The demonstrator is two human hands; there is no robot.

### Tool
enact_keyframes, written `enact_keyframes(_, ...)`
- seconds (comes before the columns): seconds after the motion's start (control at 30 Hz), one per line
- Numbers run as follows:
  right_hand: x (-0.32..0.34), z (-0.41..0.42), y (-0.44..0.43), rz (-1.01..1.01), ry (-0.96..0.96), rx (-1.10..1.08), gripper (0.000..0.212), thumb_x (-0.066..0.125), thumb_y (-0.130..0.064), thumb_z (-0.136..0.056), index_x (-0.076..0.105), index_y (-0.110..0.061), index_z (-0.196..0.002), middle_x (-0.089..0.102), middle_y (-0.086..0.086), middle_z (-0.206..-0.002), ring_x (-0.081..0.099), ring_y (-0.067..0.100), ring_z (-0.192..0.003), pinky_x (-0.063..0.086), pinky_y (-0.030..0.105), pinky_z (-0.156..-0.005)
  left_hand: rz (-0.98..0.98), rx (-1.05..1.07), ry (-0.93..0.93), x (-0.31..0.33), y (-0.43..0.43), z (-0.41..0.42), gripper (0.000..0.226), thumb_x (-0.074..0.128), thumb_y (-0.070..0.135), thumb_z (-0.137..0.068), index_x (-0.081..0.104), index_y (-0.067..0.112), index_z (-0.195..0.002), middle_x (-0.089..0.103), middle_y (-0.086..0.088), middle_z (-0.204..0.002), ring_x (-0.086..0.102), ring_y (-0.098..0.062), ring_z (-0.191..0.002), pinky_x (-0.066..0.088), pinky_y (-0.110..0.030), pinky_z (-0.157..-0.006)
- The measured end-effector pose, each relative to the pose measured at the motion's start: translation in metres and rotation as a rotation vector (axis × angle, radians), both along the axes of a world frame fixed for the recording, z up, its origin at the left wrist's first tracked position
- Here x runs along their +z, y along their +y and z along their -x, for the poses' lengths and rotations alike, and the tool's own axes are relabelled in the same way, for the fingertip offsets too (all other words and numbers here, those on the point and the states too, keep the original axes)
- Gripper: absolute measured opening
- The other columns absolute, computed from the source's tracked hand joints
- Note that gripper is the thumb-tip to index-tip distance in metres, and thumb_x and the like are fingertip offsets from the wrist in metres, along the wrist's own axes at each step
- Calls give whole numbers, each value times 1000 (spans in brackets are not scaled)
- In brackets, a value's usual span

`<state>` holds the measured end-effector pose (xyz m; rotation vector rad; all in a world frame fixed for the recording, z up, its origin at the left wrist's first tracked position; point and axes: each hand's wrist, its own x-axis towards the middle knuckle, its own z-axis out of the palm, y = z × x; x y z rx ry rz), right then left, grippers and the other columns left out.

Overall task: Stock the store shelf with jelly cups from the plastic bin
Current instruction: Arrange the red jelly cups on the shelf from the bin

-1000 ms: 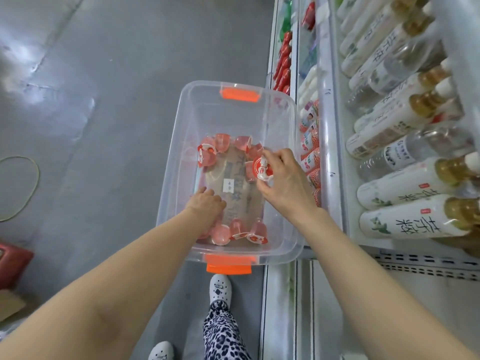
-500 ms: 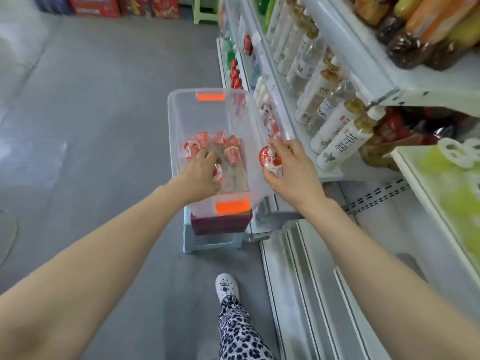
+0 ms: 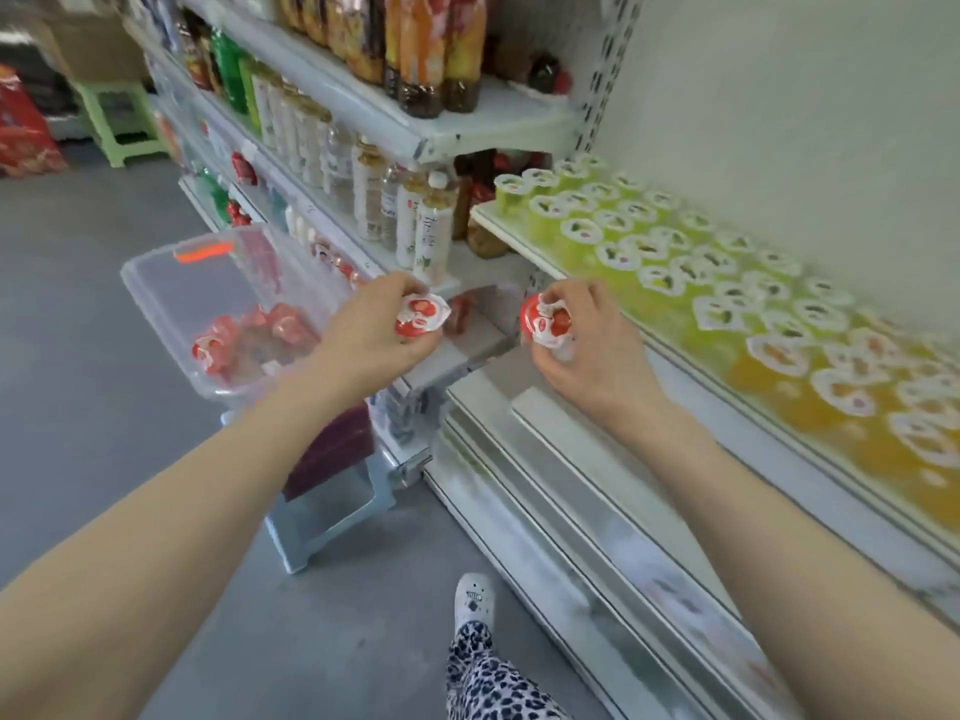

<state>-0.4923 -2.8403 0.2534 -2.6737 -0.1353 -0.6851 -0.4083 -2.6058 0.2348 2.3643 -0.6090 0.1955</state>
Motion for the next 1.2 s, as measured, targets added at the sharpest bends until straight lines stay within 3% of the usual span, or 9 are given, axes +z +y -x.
enact_keyframes(0.2, 36, 103, -85, -4, -73, -281, 44, 72, -23, -76, 56, -13, -116, 52, 6, -113, 60, 26, -94, 51, 36, -75, 19, -284, -89, 46, -121, 43, 51, 75, 37, -79, 57, 15, -122, 62, -4, -118, 56, -22, -107, 41, -30, -86)
enact_keyframes(0.37, 58, 195, -155, -39, -143, -512, 40, 73, -25, -78, 57, -16, -113, 54, 2, -111, 51, 9, -95, 38, 20, -75, 114, -489, -119, 76, -221, 100, 49, 76, 44, -77, 62, 23, -119, 65, 5, -114, 59, -17, -105, 49, -36, -90)
enact_keyframes(0.53, 84, 295, -224, -14, -197, -693, 38, 73, -28, -79, 55, -17, -111, 55, 1, -109, 42, 1, -89, 31, 17, -73, 231, -638, -91, 99, -322, 177, 47, 75, 51, -74, 64, 30, -116, 66, 12, -110, 60, -9, -100, 50, -33, -87)
enact_keyframes(0.63, 101, 354, -271, 14, -216, -802, 36, 72, -31, -81, 55, -20, -110, 53, -2, -108, 42, -1, -86, 35, 21, -75, 244, -716, -103, 112, -379, 223, 46, 75, 47, -78, 64, 27, -118, 65, 11, -114, 59, -10, -103, 47, -28, -88)
enact_keyframes(0.77, 120, 423, -335, 19, -211, -915, 32, 70, -34, -82, 55, -21, -107, 55, -2, -106, 52, 11, -90, 42, 29, -80, 259, -755, -77, 123, -447, 279, 48, 73, 49, -79, 62, 27, -120, 64, 9, -117, 60, -12, -104, 48, -32, -92)
enact_keyframes(0.93, 105, 482, -415, -77, -127, -1022, 32, 72, -36, -81, 58, -19, -104, 59, 4, -104, 56, 20, -93, 37, 26, -78, 227, -747, -58, 119, -508, 331, 49, 72, 51, -78, 61, 28, -120, 64, 9, -117, 61, -13, -98, 48, -30, -87)
enact_keyframes(1.2, 43, 496, -493, -229, 77, -967, 28, 75, -33, -80, 62, -17, -99, 62, 6, -101, 58, 25, -95, 41, 30, -78, 156, -681, -19, 106, -555, 366, 51, 72, 49, -80, 59, 26, -123, 62, 6, -121, 59, -14, -105, 46, -28, -86)
